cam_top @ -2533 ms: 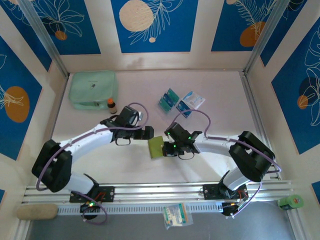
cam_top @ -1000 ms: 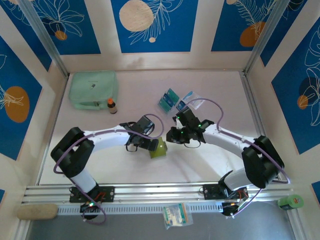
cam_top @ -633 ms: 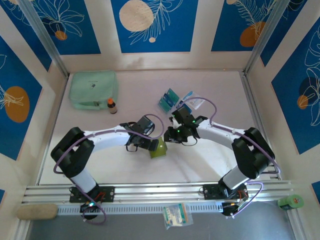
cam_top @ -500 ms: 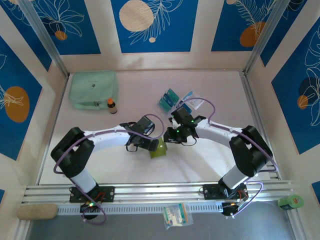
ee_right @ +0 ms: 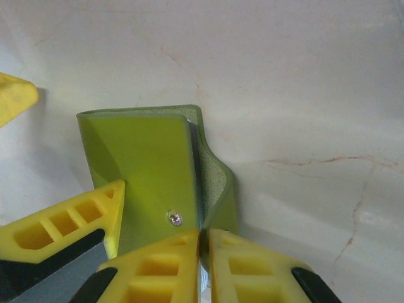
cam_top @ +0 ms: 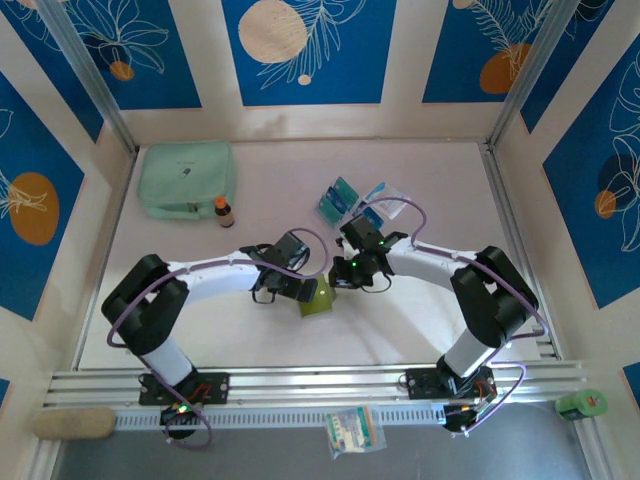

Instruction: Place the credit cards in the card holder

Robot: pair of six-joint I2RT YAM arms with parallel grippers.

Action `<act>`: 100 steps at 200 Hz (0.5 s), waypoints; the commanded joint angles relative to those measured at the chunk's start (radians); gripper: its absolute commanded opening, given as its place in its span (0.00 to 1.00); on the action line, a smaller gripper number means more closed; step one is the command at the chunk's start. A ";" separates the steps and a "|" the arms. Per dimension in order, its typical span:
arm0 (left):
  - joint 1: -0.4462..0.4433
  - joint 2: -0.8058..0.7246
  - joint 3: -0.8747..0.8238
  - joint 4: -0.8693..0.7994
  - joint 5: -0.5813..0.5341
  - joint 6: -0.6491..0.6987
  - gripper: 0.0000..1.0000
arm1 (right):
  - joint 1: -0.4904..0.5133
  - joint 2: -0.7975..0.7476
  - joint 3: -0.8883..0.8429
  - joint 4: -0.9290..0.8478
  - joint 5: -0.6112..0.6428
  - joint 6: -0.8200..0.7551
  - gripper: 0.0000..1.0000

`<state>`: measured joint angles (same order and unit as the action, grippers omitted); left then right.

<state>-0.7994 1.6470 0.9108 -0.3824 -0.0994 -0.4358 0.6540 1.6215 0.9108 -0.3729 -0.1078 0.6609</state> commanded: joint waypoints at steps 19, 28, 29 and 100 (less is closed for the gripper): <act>-0.011 0.019 -0.018 -0.046 -0.029 0.019 1.00 | 0.002 -0.004 0.014 -0.012 -0.023 -0.006 0.14; -0.012 0.020 -0.018 -0.046 -0.029 0.019 1.00 | 0.003 -0.011 0.016 -0.014 -0.023 -0.004 0.15; -0.012 0.019 -0.018 -0.046 -0.029 0.019 1.00 | 0.003 -0.012 0.016 -0.014 -0.023 -0.004 0.15; -0.011 0.023 -0.021 -0.043 -0.026 0.020 1.00 | 0.015 -0.040 0.023 -0.027 -0.011 0.000 0.24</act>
<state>-0.7994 1.6470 0.9108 -0.3824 -0.0994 -0.4358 0.6590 1.6062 0.9108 -0.3782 -0.1089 0.6617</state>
